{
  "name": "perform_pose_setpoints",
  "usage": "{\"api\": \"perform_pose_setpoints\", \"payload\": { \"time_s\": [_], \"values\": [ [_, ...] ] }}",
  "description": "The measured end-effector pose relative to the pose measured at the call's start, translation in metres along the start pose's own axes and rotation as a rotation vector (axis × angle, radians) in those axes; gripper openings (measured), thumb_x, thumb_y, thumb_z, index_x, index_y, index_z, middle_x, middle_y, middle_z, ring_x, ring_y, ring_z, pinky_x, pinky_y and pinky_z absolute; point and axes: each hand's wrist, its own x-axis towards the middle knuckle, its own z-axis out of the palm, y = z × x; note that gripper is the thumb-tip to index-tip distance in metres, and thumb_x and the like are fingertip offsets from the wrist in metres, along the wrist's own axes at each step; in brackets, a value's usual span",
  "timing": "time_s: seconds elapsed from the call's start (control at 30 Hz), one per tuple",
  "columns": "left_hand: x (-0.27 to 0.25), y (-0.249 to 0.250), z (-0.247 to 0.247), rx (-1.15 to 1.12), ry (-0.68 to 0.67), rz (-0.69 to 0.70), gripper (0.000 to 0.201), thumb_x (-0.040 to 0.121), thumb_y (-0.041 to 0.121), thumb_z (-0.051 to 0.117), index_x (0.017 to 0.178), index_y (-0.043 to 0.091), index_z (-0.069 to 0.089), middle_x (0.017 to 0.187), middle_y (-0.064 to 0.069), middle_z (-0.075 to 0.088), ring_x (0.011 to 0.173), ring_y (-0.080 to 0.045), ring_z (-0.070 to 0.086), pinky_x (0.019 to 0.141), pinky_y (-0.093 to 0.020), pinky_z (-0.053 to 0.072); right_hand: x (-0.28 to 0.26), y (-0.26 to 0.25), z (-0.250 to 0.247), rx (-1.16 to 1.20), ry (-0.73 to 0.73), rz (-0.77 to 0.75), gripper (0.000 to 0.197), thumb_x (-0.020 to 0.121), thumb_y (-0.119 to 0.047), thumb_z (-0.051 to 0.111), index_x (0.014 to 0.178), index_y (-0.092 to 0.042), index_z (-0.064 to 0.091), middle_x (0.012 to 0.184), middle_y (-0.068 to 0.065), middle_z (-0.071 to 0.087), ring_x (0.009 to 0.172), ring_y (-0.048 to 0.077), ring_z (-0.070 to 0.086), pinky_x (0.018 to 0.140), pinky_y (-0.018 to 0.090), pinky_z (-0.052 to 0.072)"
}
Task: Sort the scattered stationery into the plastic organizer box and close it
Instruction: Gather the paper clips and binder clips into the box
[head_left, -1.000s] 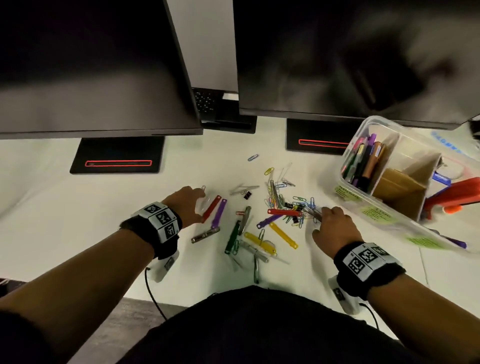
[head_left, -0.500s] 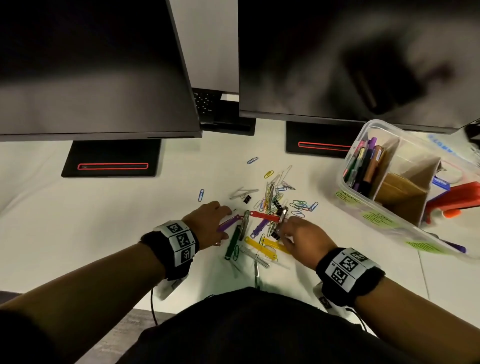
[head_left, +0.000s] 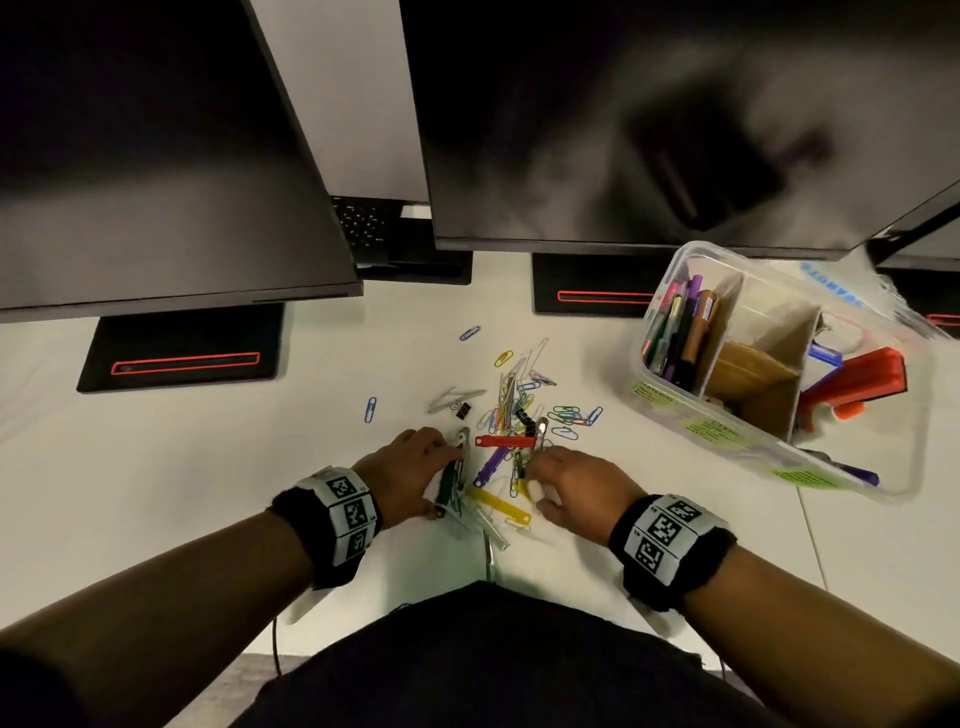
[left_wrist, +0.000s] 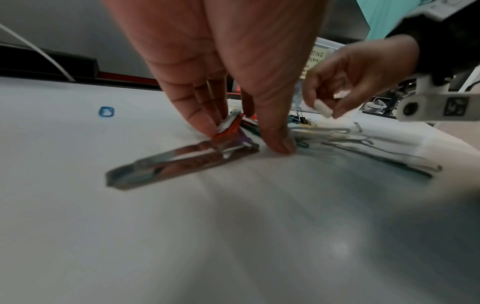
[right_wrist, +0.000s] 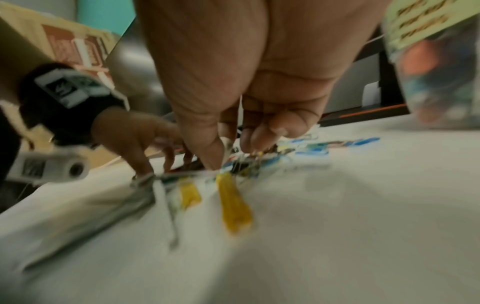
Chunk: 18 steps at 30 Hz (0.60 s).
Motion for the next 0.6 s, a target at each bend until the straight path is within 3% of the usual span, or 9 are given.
{"api": "perform_pose_setpoints", "payload": {
  "time_s": [0.1, 0.2, 0.37, 0.43, 0.5, 0.6],
  "values": [
    [0.012, 0.007, 0.002, -0.009, 0.040, 0.044, 0.062, 0.089, 0.025, 0.059, 0.144, 0.023, 0.030, 0.141, -0.008, 0.036, 0.126, -0.025, 0.041, 0.106, -0.030, 0.038, -0.014, 0.002, -0.026, 0.130, 0.232, 0.034, 0.020, 0.086, -0.024, 0.058, 0.104, -0.015, 0.057, 0.095, -0.001, 0.057, 0.082, 0.020, 0.055, 0.068, 0.026, 0.041],
    [0.023, 0.013, 0.003, -0.056, 0.063, 0.057, 0.048, 0.092, 0.019, 0.051, 0.138, 0.025, 0.040, 0.133, -0.008, 0.043, 0.119, -0.026, 0.048, 0.099, -0.028, 0.042, -0.030, 0.003, -0.059, 0.204, 0.507, 0.091, 0.011, 0.082, -0.014, 0.065, 0.084, -0.012, 0.054, 0.070, -0.008, 0.049, 0.059, 0.018, 0.049, 0.055, 0.027, 0.037],
    [0.035, 0.023, -0.003, -0.002, 0.062, 0.000, 0.032, 0.094, 0.024, 0.045, 0.126, 0.021, 0.049, 0.121, -0.010, 0.050, 0.112, -0.028, 0.052, 0.096, -0.033, 0.044, -0.057, 0.031, -0.095, 0.390, 0.985, 0.408, 0.012, 0.082, -0.011, 0.067, 0.087, -0.012, 0.056, 0.070, 0.003, 0.062, 0.060, 0.020, 0.058, 0.061, 0.027, 0.047],
    [0.038, 0.027, -0.005, 0.010, 0.069, -0.011, 0.030, 0.094, 0.022, 0.044, 0.123, 0.020, 0.049, 0.116, -0.010, 0.050, 0.109, -0.029, 0.053, 0.092, -0.034, 0.045, -0.064, 0.055, -0.096, 0.398, 1.013, 0.545, 0.013, 0.082, -0.012, 0.064, 0.092, -0.012, 0.056, 0.079, 0.010, 0.068, 0.068, 0.026, 0.062, 0.067, 0.029, 0.049],
    [0.039, 0.030, -0.007, 0.034, 0.080, -0.016, 0.030, 0.093, 0.018, 0.044, 0.122, 0.019, 0.048, 0.114, -0.010, 0.050, 0.107, -0.029, 0.053, 0.089, -0.035, 0.046, -0.067, 0.075, -0.089, 0.312, 0.908, 0.626, 0.014, 0.084, -0.015, 0.062, 0.096, -0.010, 0.059, 0.085, 0.015, 0.070, 0.076, 0.030, 0.065, 0.070, 0.031, 0.049],
    [0.040, 0.033, -0.008, 0.086, 0.086, -0.020, 0.036, 0.091, 0.010, 0.043, 0.126, 0.019, 0.045, 0.114, -0.010, 0.050, 0.107, -0.028, 0.053, 0.088, -0.036, 0.046, -0.068, 0.086, -0.071, 0.222, 0.813, 0.578, 0.015, 0.087, -0.018, 0.058, 0.095, -0.007, 0.064, 0.089, 0.017, 0.070, 0.079, 0.032, 0.064, 0.069, 0.028, 0.043]
  ]
}}
